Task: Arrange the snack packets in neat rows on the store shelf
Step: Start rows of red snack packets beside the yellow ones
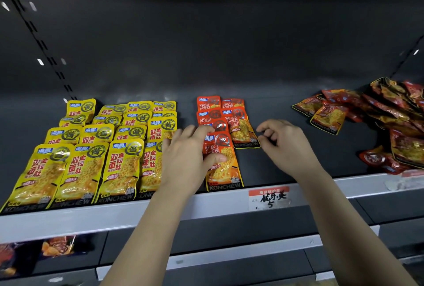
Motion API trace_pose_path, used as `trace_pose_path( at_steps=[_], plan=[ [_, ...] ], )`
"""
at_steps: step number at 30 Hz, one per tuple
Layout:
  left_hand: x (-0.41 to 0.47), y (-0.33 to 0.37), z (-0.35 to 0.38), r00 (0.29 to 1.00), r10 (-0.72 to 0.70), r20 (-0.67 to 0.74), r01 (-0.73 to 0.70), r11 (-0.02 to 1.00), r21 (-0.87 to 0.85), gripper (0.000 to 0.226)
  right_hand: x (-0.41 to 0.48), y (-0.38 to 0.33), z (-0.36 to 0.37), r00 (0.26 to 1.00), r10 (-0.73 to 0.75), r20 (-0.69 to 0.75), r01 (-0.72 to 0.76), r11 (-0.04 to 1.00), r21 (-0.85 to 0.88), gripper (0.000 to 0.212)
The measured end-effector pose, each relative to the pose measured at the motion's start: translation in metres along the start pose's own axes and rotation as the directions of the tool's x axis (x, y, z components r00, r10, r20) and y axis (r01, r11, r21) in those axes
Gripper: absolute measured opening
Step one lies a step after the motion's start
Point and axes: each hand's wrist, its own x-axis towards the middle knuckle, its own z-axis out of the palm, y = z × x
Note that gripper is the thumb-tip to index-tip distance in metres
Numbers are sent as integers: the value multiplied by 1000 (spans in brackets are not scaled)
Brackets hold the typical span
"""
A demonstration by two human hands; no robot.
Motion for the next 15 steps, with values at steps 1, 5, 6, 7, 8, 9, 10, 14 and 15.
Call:
trace_pose_path(
  at_steps=[1, 5, 6, 7, 8, 9, 10, 14, 15],
  plan=[
    [0, 0, 0, 1000, 2, 0, -2, 1000, 12, 67, 0, 0, 0, 1000, 1, -1, -1, 1000, 0, 16],
    [-1, -3, 2, 1000, 13, -14, -12, 997, 71, 72, 1, 0, 0, 1000, 15, -8, -15, 1000, -5, 17],
    [-1, -4, 3, 1000, 11, -14, -10, 998, 66, 74, 1, 0, 0, 1000, 21, -10, -21, 1000, -8, 17],
    [-2, -4, 2, 1000, 13, -12, -12, 998, 59, 75, 1, 0, 0, 1000, 25, -11, -25, 1000, -13, 17],
    [-2, -3, 2, 1000, 19, -10, -18, 998, 55, 76, 1, 1, 0, 1000, 26, -11, -26, 999, -19, 17],
    [-3, -3, 2, 1000, 29, -10, -28, 998, 56, 75, 1, 1, 1, 1000, 24, -10, -24, 999, -23, 16],
    [-3, -2, 1, 999, 40, -11, -40, 997, 59, 75, 1, 1, 0, 1000, 19, -8, -20, 999, -26, 16],
    [-1, 1, -3, 998, 57, 9, -58, 997, 51, 70, 2, 0, 0, 1000, 16, 13, -16, 1000, -17, 17],
    [-1, 3, -3, 998, 65, 3, -66, 997, 40, 67, 2, 1, -1, 1000, 13, 16, -13, 1000, -9, 17]
  ],
)
